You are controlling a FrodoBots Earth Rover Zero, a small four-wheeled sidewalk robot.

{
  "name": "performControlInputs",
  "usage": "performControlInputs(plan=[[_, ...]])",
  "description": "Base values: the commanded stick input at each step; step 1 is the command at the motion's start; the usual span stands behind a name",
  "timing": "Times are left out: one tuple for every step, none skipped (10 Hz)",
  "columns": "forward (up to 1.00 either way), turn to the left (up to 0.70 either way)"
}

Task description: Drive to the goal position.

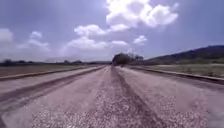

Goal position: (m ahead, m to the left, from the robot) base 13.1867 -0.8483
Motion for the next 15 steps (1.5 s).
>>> performControlInputs(plan=[[1.00,0.27],[1.00,0.16],[1.00,0.03],[1.00,0.00],[1.00,0.00],[1.00,0.00],[1.00,0.00],[1.00,0.00],[1.00,0.00],[1.00,0.00],[1.00,0.00],[1.00,0.00],[1.00,-0.12],[1.00,-0.20],[1.00,0.00]])
